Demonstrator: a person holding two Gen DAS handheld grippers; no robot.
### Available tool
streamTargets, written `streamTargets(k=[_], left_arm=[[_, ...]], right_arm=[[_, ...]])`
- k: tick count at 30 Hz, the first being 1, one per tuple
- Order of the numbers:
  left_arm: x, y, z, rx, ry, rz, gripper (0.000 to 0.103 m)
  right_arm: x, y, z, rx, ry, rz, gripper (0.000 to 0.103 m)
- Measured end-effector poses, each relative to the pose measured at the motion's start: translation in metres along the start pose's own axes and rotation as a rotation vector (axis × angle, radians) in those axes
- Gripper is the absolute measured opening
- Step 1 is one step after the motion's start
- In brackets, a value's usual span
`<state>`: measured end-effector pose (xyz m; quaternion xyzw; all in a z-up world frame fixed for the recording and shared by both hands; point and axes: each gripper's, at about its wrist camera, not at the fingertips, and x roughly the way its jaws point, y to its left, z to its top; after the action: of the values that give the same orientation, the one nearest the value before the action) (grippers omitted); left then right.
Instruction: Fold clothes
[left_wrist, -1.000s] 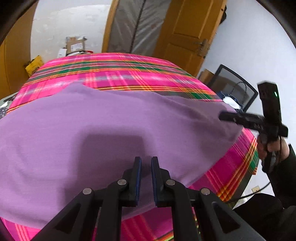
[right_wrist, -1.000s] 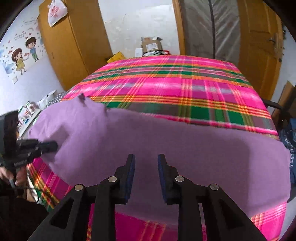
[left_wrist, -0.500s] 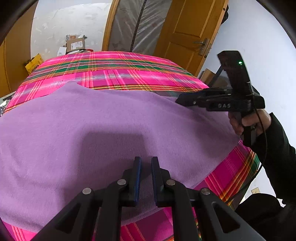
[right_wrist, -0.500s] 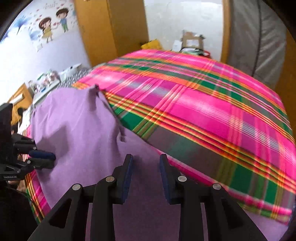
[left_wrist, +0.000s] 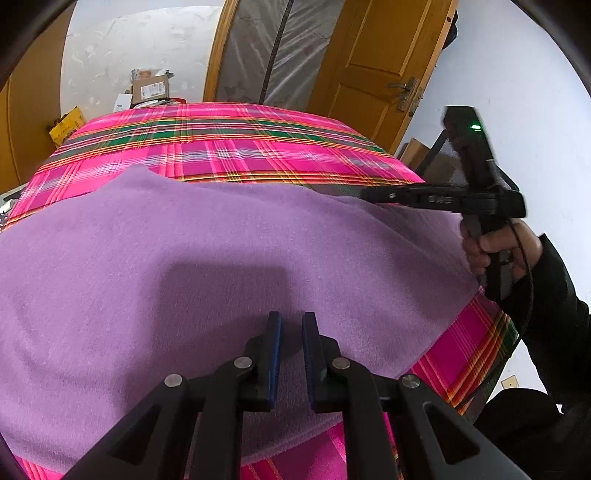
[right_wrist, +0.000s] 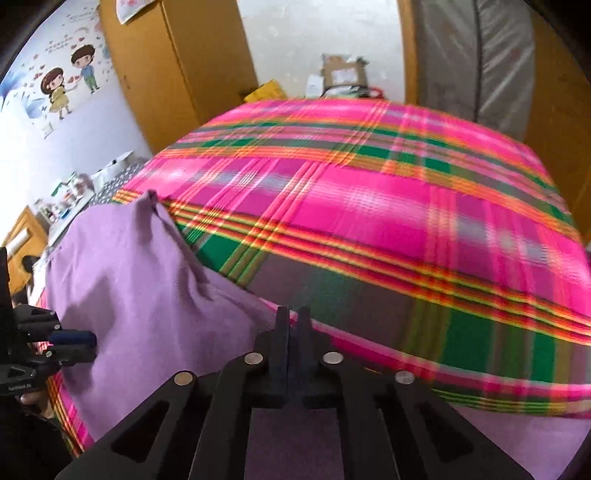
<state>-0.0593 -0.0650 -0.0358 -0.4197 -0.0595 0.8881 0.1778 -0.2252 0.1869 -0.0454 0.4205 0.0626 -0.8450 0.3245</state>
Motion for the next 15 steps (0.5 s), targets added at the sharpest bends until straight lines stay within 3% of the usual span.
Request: streamTargets(k=[4,9,12,15], left_arm=[[0.0,0.0,0.001,-0.001,0.002,0.001,0.011],[0.001,0.0,0.003,0.001,0.005,0.003,0.011],[0.003,-0.001,0.005,0.002,0.007,0.004,0.011],[0.003,-0.001,0.006,0.004,0.008,0.011,0.011]], right_arm=[[-0.035,-0.008,-0.015,0.026,-0.074,-0.027,0.026],[-0.072,-0.042,-0.056,0.113,-0.099,-0.125,0.028],[-0.081,-0.074,-0.086,0.199,-0.037,-0.261,0.028],[-0.109,-0.1,-0.103,0.314,-0.078,-0.331,0.028]])
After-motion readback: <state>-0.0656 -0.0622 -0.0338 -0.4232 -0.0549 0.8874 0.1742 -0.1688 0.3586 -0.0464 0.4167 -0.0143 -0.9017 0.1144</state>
